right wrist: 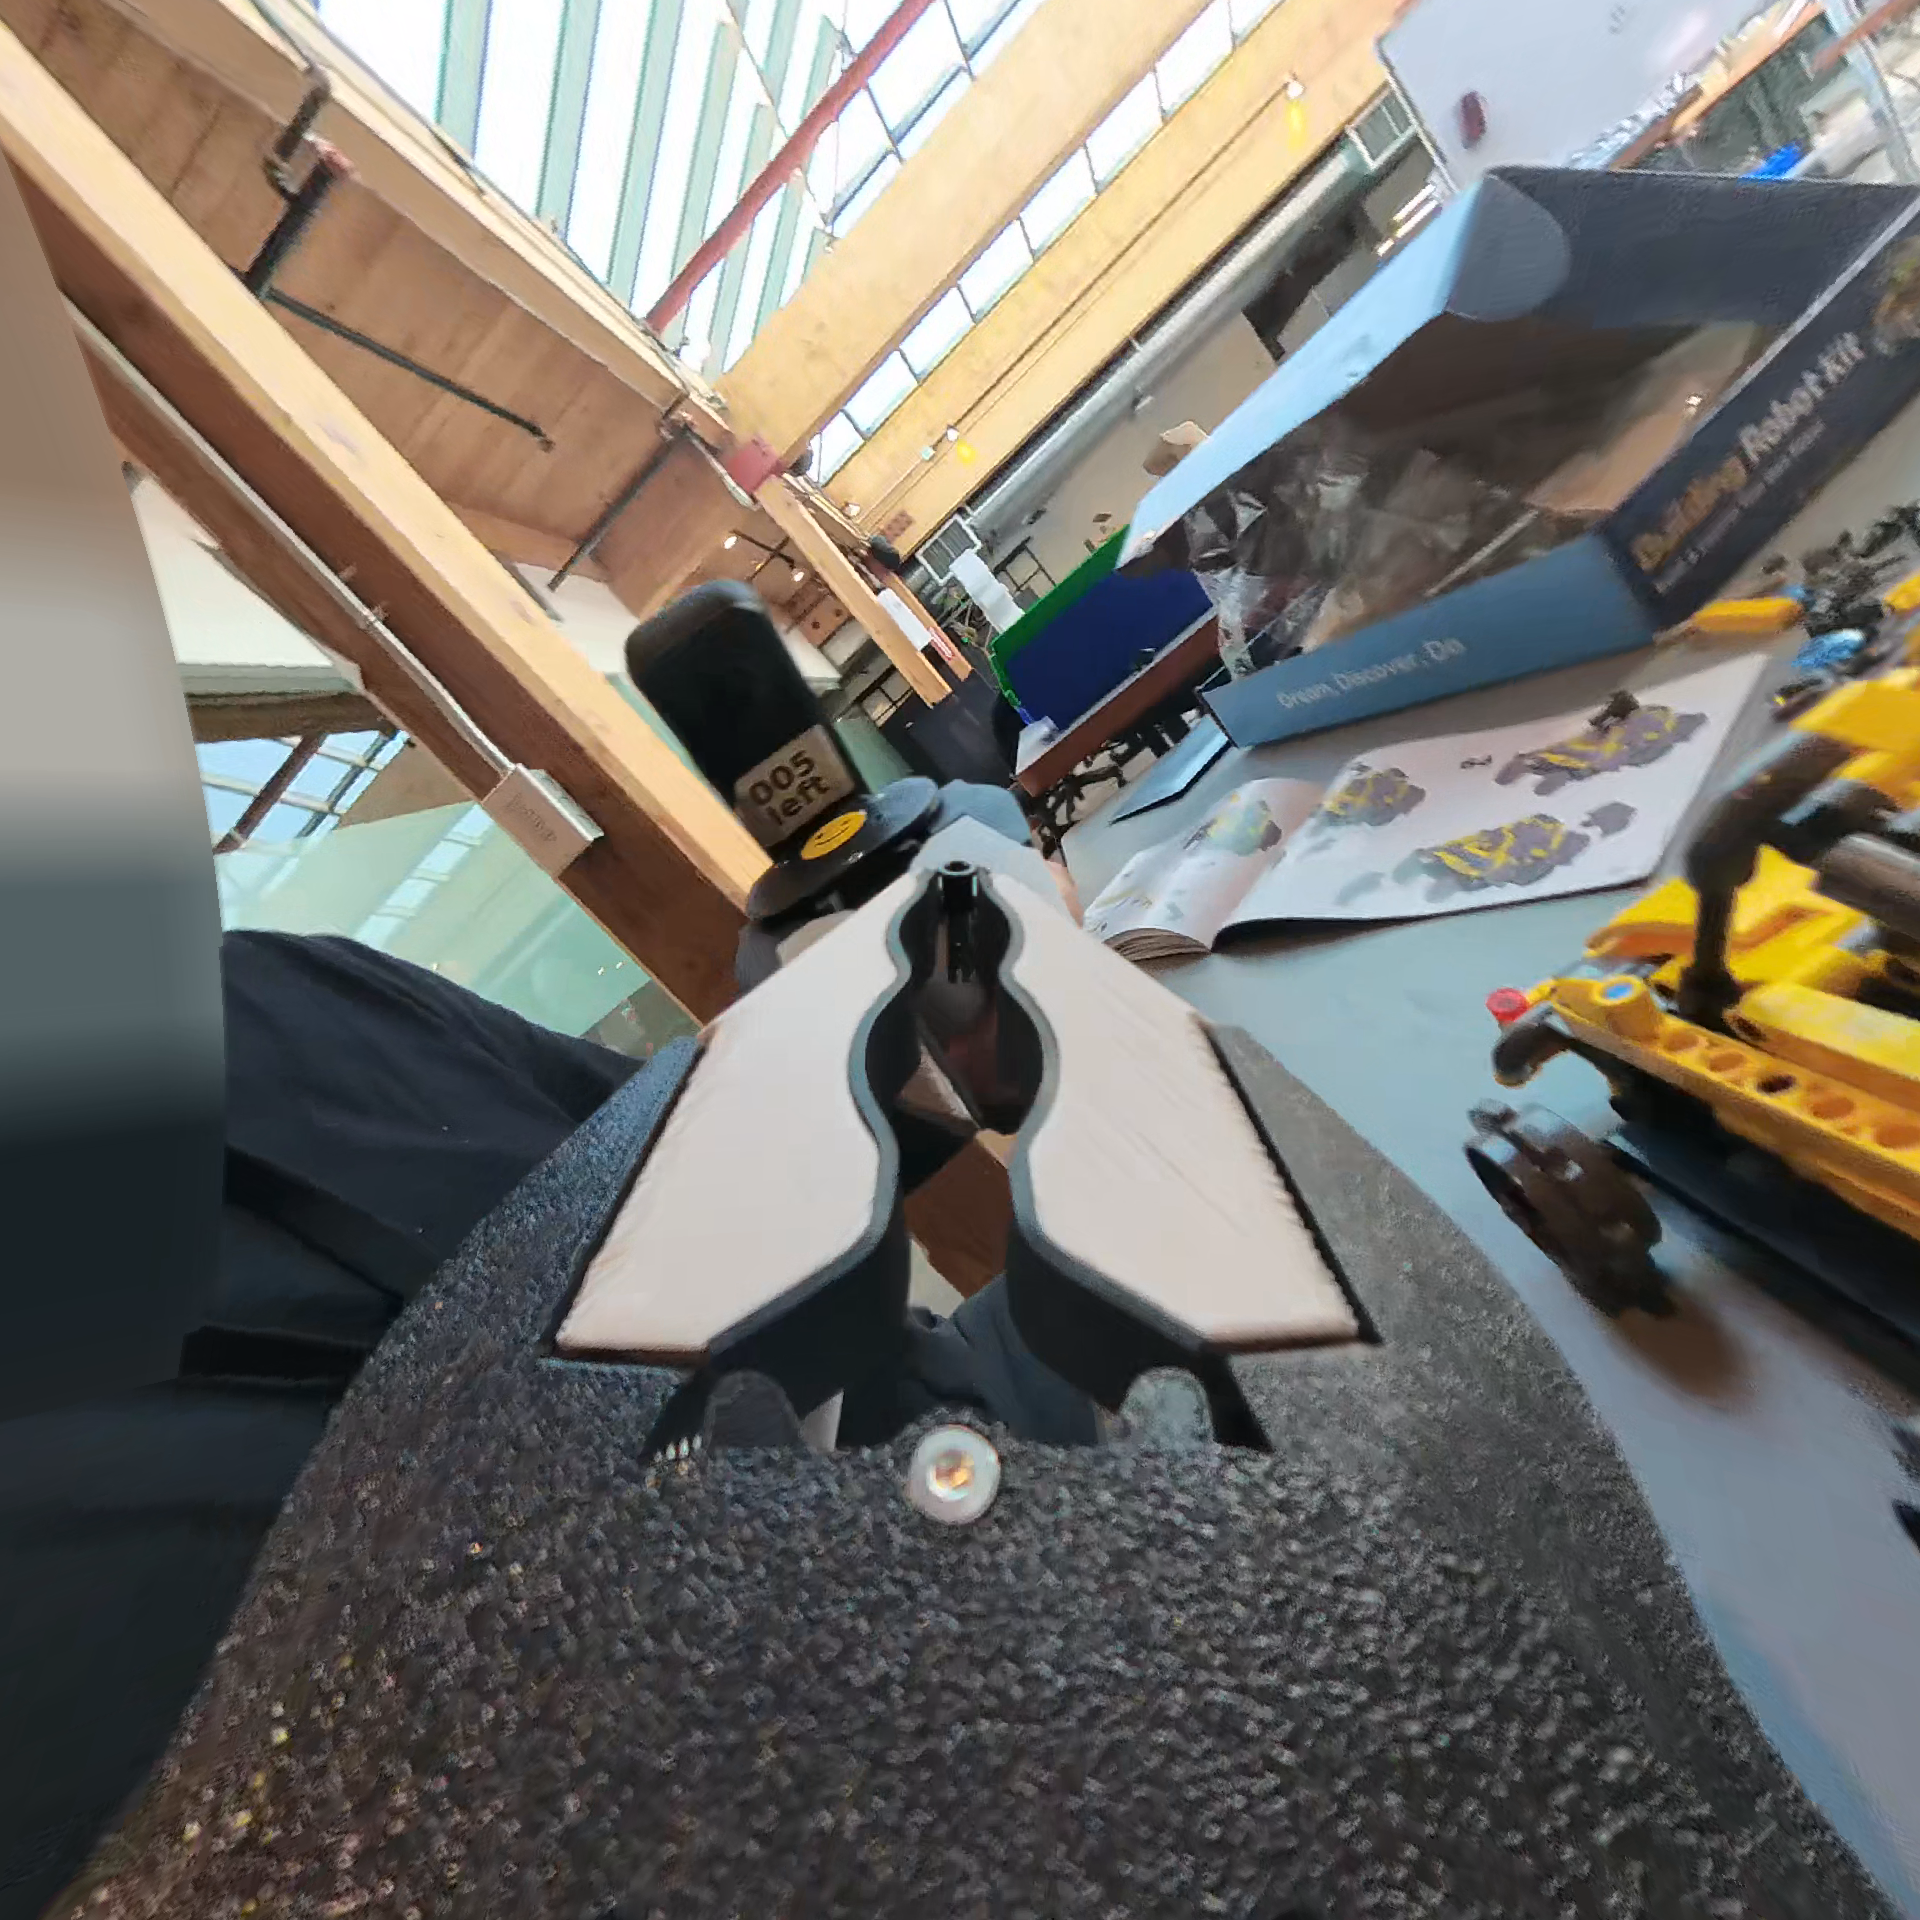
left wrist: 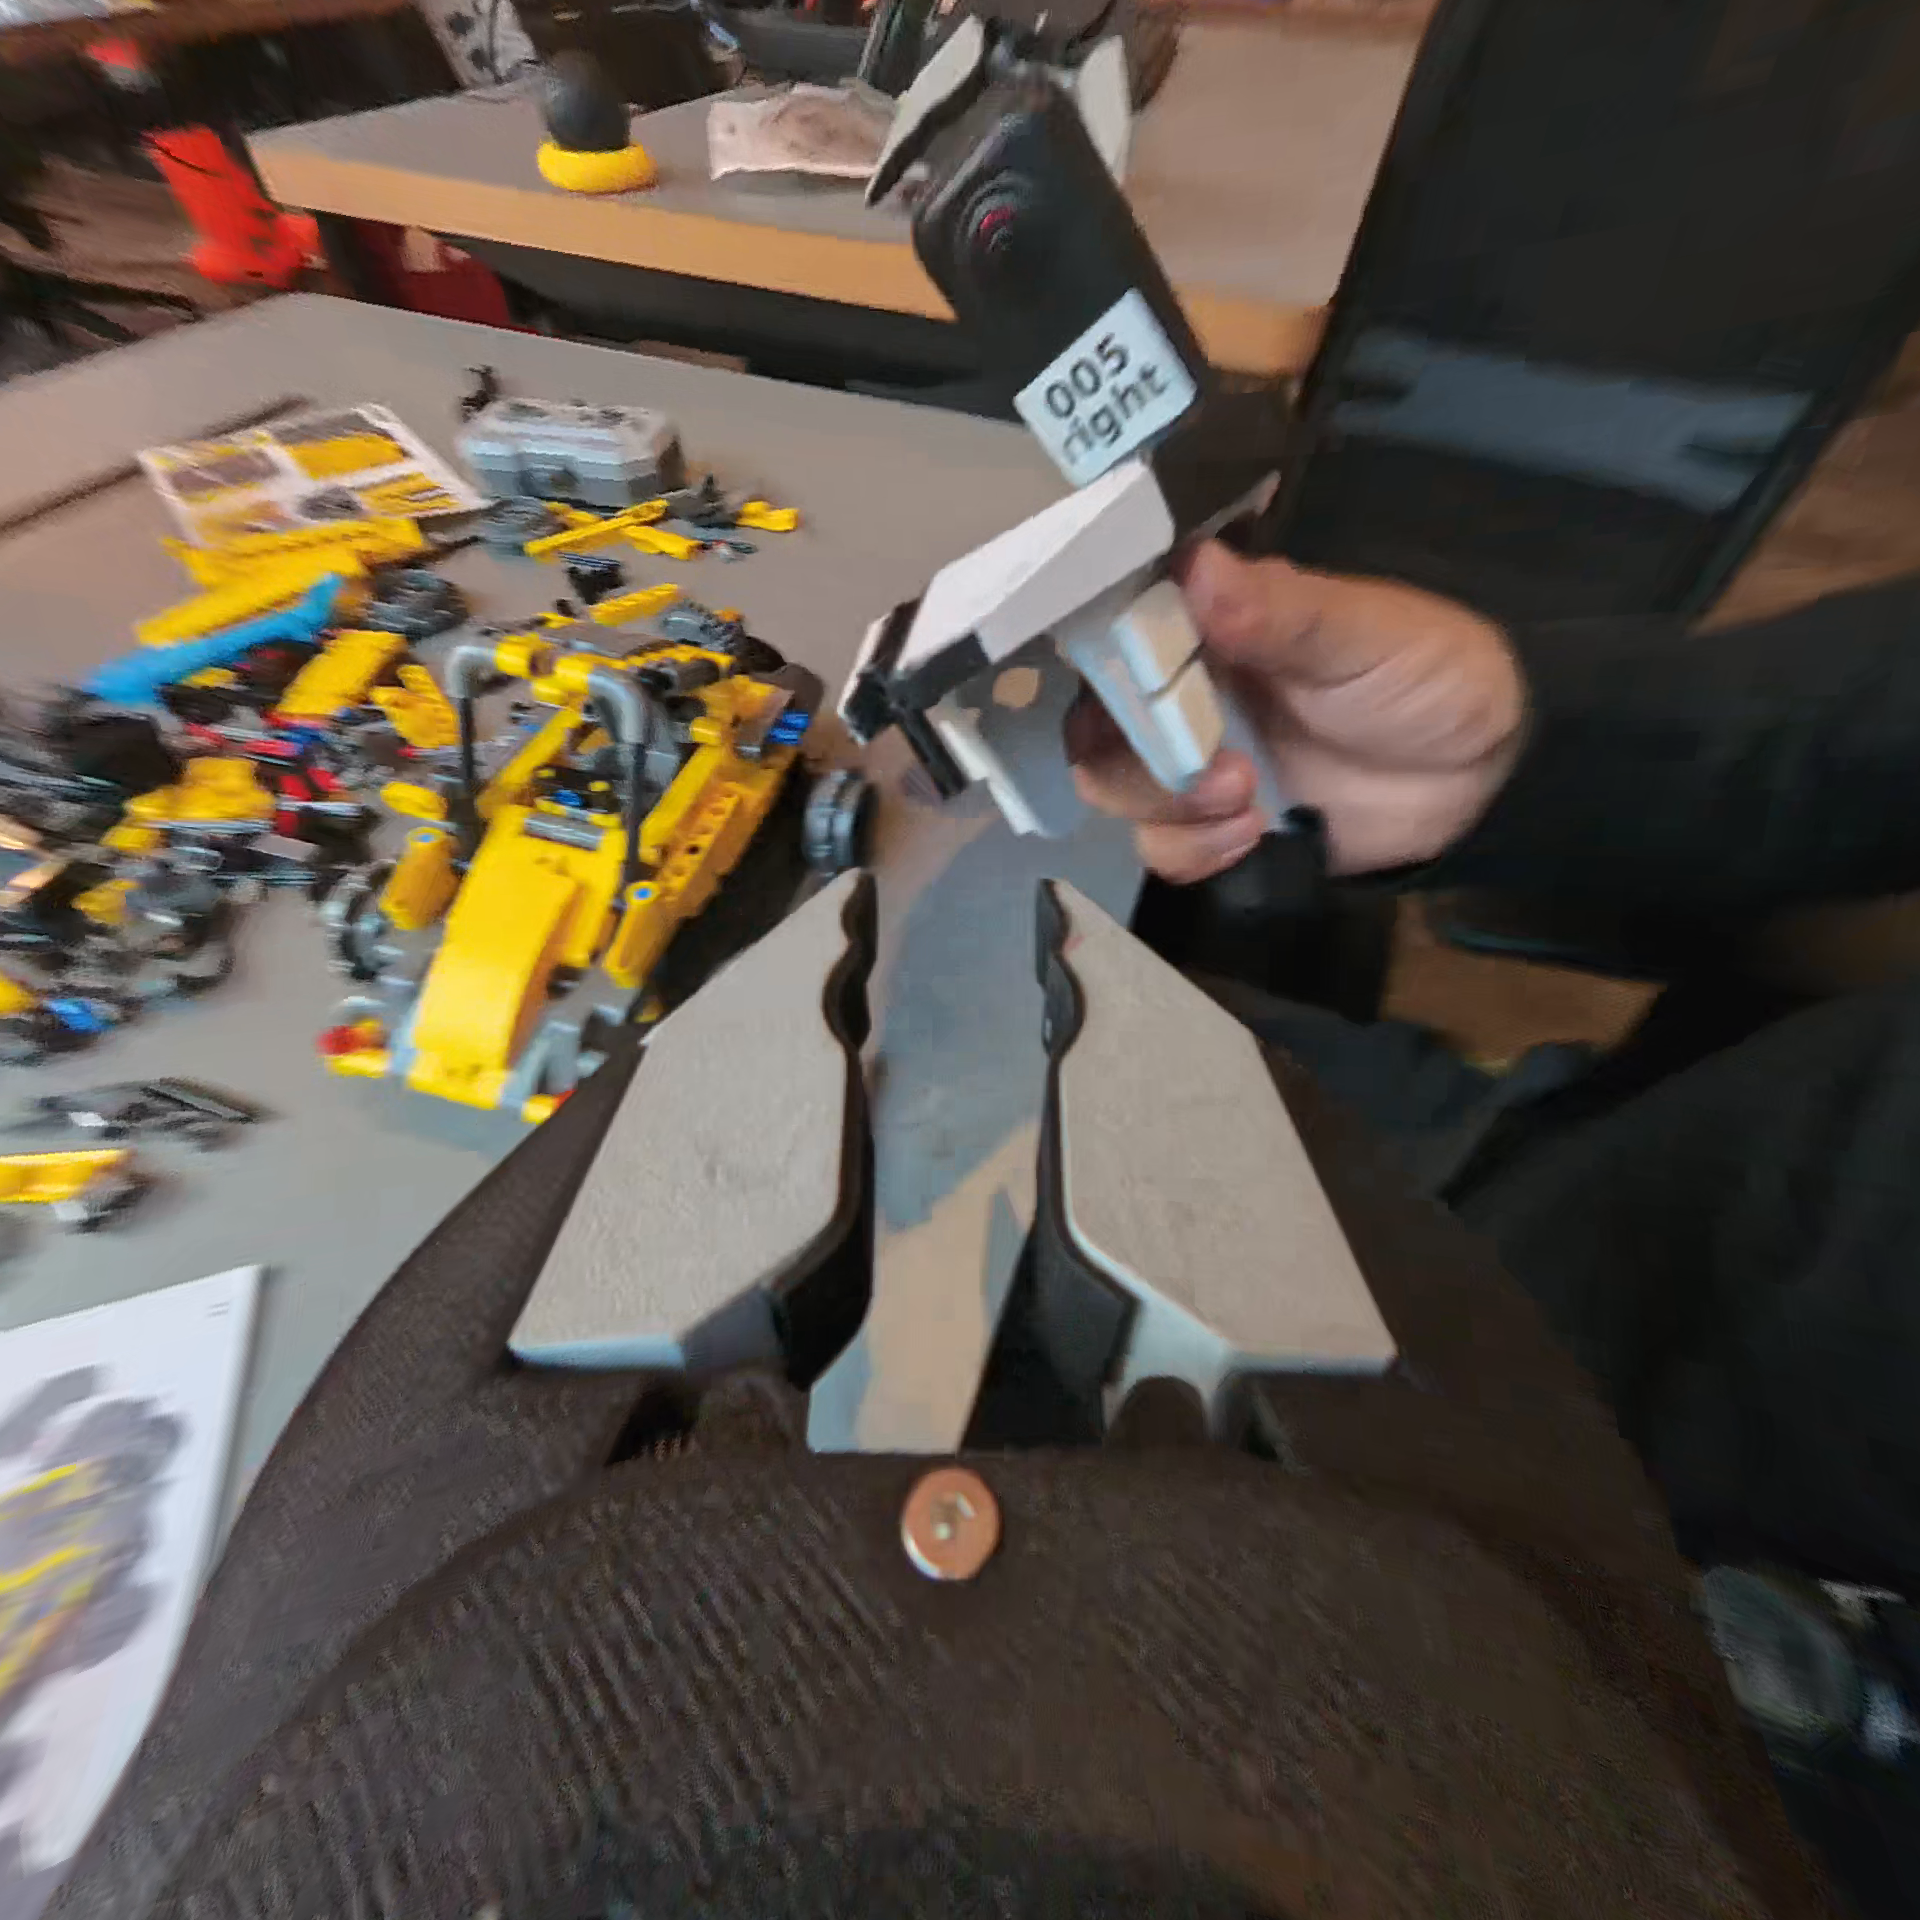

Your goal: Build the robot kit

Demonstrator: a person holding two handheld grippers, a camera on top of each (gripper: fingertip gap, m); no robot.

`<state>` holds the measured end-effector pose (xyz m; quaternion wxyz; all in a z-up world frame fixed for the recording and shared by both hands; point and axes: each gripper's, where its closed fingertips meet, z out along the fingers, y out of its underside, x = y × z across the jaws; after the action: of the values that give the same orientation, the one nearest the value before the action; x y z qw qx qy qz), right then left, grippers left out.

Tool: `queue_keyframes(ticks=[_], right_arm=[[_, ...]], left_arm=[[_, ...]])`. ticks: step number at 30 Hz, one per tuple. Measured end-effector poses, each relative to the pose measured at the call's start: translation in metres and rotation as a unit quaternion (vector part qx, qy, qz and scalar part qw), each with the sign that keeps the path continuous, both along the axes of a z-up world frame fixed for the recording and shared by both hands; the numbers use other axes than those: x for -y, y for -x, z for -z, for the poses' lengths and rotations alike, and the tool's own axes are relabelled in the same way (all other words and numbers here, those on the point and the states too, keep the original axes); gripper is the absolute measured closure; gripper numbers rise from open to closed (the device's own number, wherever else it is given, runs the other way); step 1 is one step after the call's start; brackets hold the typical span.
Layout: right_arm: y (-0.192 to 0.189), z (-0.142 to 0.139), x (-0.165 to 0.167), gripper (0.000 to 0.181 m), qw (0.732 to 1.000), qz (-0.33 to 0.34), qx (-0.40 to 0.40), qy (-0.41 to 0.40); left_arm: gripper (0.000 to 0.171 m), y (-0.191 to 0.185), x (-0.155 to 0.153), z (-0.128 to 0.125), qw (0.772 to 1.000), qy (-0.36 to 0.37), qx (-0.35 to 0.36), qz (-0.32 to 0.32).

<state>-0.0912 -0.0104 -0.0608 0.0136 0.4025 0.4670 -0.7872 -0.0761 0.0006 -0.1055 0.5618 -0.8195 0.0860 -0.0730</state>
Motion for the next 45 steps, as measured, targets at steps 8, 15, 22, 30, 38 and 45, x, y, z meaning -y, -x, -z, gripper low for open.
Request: queue_keyframes(ticks=[8,15,22,30,38,45], right_arm=[[-0.007,-0.005,0.009,0.175,0.996,0.015,-0.066,-0.052],[-0.015,0.019,-0.002,0.163,0.968,0.03,-0.056,-0.242],[-0.021,0.044,-0.009,0.151,0.839,0.043,-0.068,-0.538],[-0.013,0.064,-0.001,0.173,0.738,0.071,-0.109,-0.663],[-0.032,0.064,0.018,0.174,0.711,0.072,-0.126,-0.689],[-0.059,0.059,0.036,0.174,0.742,0.066,-0.156,-0.649]], left_arm=[[0.17,-0.013,0.002,-0.024,0.99,-0.031,0.133,0.04],[0.171,0.0,0.002,-0.003,0.997,0.025,-0.068,0.001],[0.171,0.026,0.005,0.02,0.899,0.078,-0.431,-0.012],[0.171,0.012,0.001,0.03,0.875,0.09,-0.475,0.018],[0.171,-0.003,0.014,0.032,0.887,0.113,-0.447,0.021],[0.165,-0.031,0.037,0.025,0.938,0.089,-0.335,0.034]])
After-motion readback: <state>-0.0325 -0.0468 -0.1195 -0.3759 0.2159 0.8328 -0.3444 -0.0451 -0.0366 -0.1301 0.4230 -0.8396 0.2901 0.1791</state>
